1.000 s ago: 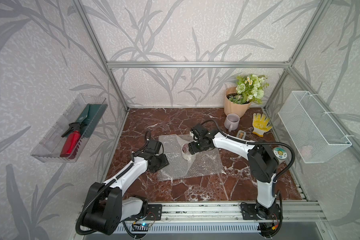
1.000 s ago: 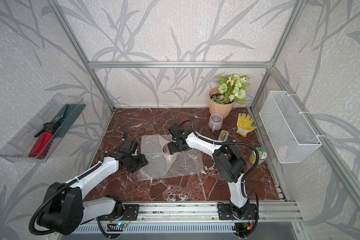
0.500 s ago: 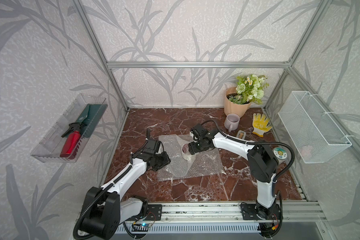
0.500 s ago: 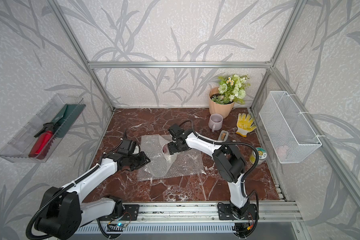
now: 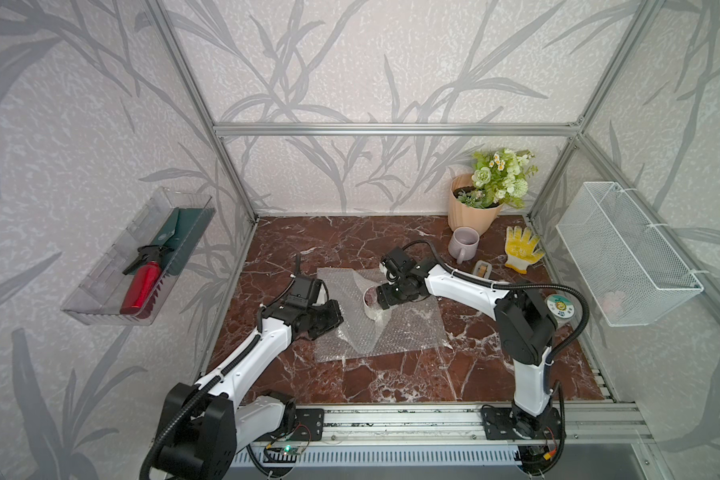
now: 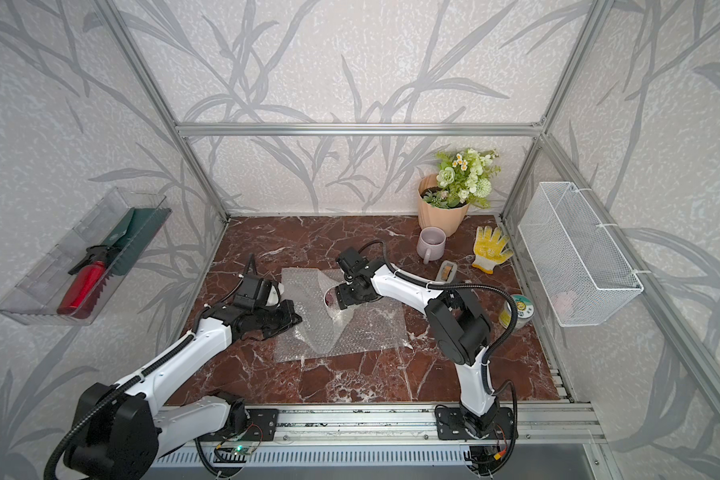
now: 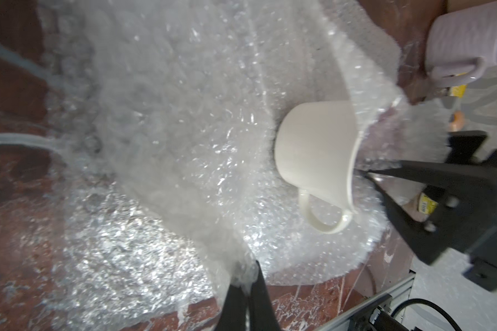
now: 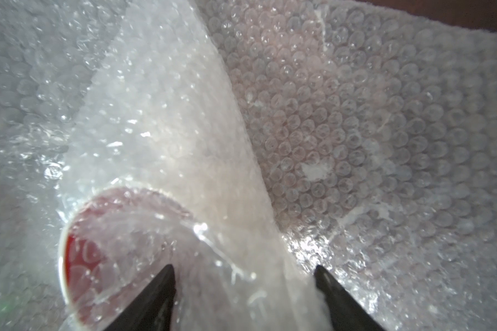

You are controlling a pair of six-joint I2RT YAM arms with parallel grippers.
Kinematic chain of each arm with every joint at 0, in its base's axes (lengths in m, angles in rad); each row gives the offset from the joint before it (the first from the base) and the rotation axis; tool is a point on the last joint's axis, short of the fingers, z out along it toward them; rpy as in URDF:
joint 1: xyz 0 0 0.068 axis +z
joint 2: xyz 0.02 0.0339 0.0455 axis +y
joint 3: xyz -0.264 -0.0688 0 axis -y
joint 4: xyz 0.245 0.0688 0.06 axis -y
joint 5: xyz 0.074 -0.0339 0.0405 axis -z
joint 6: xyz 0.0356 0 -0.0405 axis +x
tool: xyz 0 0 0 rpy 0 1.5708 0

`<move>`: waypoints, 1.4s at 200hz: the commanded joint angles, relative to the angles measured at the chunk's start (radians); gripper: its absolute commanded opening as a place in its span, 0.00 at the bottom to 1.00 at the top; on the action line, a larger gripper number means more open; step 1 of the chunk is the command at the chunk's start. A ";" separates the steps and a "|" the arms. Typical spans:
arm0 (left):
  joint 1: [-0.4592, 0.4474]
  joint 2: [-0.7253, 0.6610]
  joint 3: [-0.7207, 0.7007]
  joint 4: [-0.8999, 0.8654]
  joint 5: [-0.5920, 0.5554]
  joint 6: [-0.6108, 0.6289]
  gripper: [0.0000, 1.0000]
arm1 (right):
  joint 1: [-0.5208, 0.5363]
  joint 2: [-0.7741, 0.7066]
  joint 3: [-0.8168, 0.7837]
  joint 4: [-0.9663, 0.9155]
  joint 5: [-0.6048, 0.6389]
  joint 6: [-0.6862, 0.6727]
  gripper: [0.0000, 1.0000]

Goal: Wrap mugs in bubble wrap
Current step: Wrap the mug in bubble wrap.

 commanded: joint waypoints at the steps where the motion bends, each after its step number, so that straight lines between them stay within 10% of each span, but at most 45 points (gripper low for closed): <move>1: -0.037 -0.012 0.070 0.044 0.050 -0.019 0.00 | 0.007 0.032 0.009 -0.035 -0.001 0.002 0.73; 129: -0.126 0.302 0.171 0.481 0.018 -0.209 0.00 | 0.005 0.032 -0.008 -0.003 -0.052 0.008 0.73; 280: -0.155 0.457 0.113 0.532 0.001 -0.220 0.00 | -0.007 -0.212 -0.119 0.119 0.014 -0.044 0.73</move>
